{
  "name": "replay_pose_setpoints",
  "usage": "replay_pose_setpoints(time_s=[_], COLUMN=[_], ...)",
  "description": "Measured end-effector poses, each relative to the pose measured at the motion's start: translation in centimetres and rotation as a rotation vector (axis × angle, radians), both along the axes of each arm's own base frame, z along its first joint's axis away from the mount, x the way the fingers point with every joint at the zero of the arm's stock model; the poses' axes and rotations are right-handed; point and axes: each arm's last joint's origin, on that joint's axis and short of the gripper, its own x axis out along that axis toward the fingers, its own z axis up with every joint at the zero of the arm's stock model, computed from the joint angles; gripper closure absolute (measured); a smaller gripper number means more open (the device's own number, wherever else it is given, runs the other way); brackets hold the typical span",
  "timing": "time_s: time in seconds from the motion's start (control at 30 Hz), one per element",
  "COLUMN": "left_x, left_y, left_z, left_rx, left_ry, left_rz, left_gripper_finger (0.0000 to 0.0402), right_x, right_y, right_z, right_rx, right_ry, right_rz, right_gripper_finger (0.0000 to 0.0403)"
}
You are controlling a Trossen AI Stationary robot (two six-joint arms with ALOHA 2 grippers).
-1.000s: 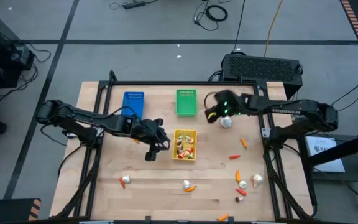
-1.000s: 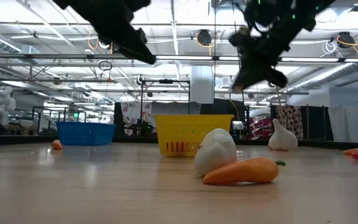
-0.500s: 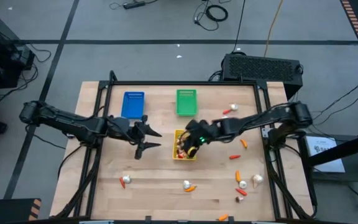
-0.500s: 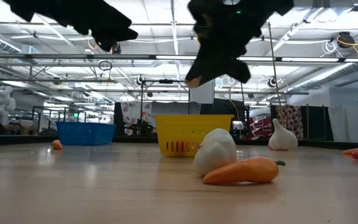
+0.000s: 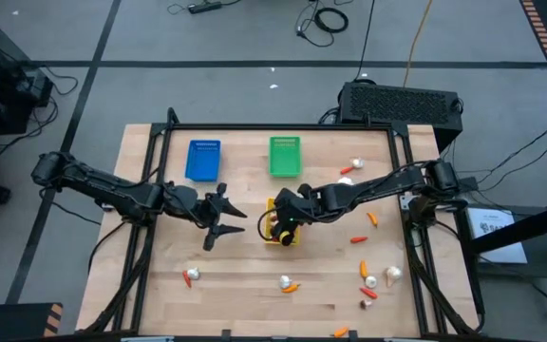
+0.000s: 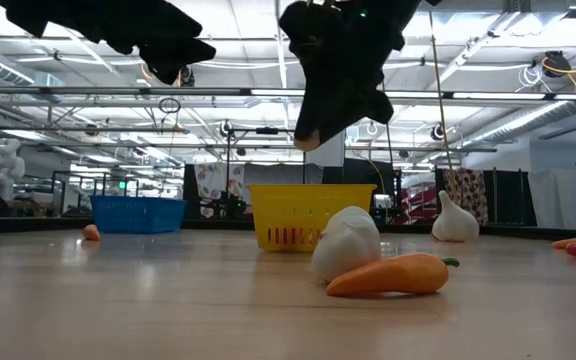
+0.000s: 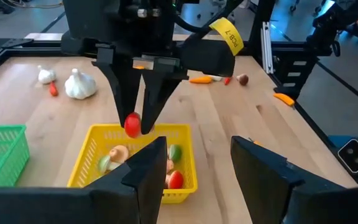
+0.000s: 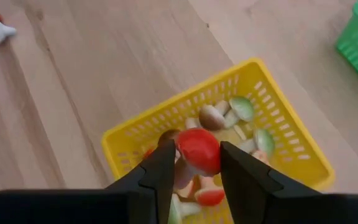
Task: Sort produce into baskets
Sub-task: Put the red mushroom into the yellow bin, then put the brown mushroom into the yellow bin
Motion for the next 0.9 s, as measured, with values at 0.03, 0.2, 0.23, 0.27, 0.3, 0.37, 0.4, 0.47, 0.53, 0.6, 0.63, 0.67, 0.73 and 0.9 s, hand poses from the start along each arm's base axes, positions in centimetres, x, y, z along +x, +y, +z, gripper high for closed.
replay_pose_setpoints(time_s=[0.03, 0.2, 0.23, 0.27, 0.3, 0.37, 0.4, 0.47, 0.53, 0.6, 0.63, 0.67, 0.73, 0.9], left_x=[0.0, 0.0, 0.0, 0.0, 0.0, 0.0, 0.0, 0.0, 0.0, 0.0, 0.0, -0.1, -0.1, -0.1], left_y=[0.0, 0.0, 0.0, 0.0, 0.0, 0.0, 0.0, 0.0, 0.1, 0.1, 0.1, 0.1, 0.1, 0.1], left_z=[0.0, 0.0, 0.0, 0.0, 0.0, 0.0, 0.0, 0.0, -0.1, -0.1, -0.2, -0.2, -0.2, -0.2], left_rx=[0.005, 0.028, 0.029, 0.029, 0.029, 0.029, 0.029, 0.028, 0.029, 0.031, 0.032, 0.033, 0.038, 0.073], left_ry=[0.0, -0.005, -0.005, -0.005, -0.005, -0.005, -0.005, -0.004, 0.001, 0.009, 0.012, 0.014, 0.014, 0.009], left_rz=[0.0, 0.002, 0.002, 0.002, 0.002, 0.003, 0.003, 0.003, 0.003, 0.003, 0.004, 0.004, 0.003, -0.006], left_gripper_finger=[0.0217, 0.0217, 0.0217, 0.0217, 0.0217, 0.0217, 0.0217, 0.0217, 0.0217, 0.0217, 0.0217, 0.0217, 0.0217, 0.0217], right_x=[-0.1, -0.3, -0.3, -0.3, -0.3, -0.4, -0.5, -0.7, -1.1, -1.5, -1.6, -1.8, -2.4, -4.1], right_y=[0.0, 0.0, 0.0, 0.0, 0.0, 0.0, -0.1, -0.1, 0.0, 0.1, 0.2, 0.4, 0.8, 3.1], right_z=[0.0, 0.1, 0.1, 0.1, 0.1, 0.1, 0.1, 0.4, 0.9, 1.1, 1.2, 1.2, 1.5, 2.0], right_rx=[0.003, 0.011, 0.011, 0.011, 0.01, 0.006, 0.005, 0.01, 0.048, 0.099, 0.13, 0.16, 0.213, 0.302], right_ry=[0.011, 0.013, 0.015, 0.016, 0.017, 0.023, 0.029, 0.039, 0.041, 0.063, 0.072, 0.085, 0.118, 0.205], right_rz=[-0.006, -0.02, -0.02, -0.019, -0.018, -0.012, -0.01, -0.002, 0.019, 0.02, 0.019, 0.019, 0.024, -0.001], right_gripper_finger=[0.0284, 0.0279, 0.0279, 0.0279, 0.0279, 0.028, 0.028, 0.028, 0.028, 0.028, 0.028, 0.028, 0.028, 0.028])
